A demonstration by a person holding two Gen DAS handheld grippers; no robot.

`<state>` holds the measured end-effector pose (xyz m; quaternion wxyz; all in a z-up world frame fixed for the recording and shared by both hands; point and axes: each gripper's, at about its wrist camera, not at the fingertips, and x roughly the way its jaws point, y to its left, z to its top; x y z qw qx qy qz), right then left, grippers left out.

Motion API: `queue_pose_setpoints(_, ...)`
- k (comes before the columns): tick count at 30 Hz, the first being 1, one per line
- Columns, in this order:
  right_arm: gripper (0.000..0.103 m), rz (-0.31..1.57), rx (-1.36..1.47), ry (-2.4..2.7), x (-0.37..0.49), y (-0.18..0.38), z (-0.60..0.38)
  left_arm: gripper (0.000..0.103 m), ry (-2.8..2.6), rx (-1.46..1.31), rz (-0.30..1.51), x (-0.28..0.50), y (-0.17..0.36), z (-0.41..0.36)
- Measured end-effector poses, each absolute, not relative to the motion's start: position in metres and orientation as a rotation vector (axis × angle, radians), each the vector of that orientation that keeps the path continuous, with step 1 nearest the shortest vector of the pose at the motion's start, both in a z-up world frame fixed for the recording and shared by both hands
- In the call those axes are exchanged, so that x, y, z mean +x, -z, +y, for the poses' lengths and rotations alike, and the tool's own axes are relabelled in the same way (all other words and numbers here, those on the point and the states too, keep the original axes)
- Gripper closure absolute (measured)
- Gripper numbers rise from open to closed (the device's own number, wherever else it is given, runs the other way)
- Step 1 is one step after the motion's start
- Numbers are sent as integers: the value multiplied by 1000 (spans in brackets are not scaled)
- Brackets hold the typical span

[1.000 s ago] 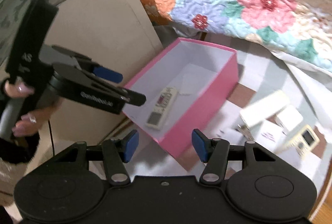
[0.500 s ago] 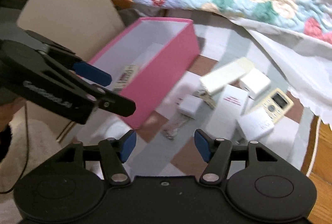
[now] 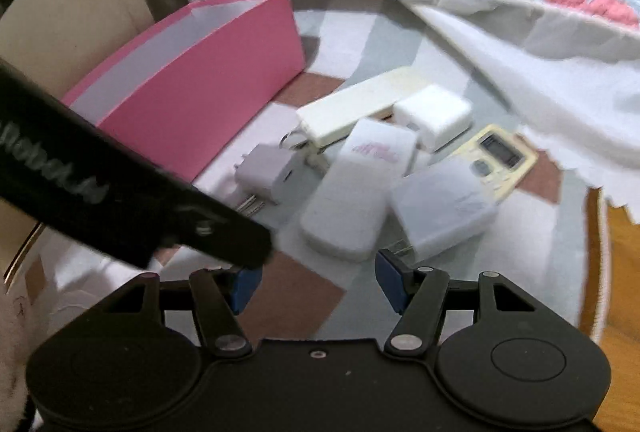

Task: Organize rigid objects
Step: 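Move the left tool back to the items and grasp the large white power bank, then lift the large white power bank toward the pink box with the left tool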

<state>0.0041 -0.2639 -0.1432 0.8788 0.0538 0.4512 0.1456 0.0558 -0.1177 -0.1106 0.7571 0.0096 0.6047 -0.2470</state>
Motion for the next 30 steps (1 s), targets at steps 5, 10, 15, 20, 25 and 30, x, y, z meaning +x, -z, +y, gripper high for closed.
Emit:
queue_pose_setpoints(5,36,904,87,-260,5,163,-246,56,495,40,1262,58,128,-121)
queue_pose_setpoints(10,34,866,116,-210,8,168,-246,66,497,-19,1245,63,149,-119)
queue_pose_setpoints(15,33,841,68,-194,11,170,-239,66,489,-28,1164,63,163,-122)
queue_pose_setpoints(20,33,822,33,-178,13,172,-234,66,498,-58,1128,67,164,-124)
queue_pose_setpoints(25,33,829,24,-181,15,170,-236,71,546,-88,1167,73,165,-121)
queue_pose_setpoints(30,33,880,10,-202,9,163,-238,71,580,-139,1272,69,166,-118)
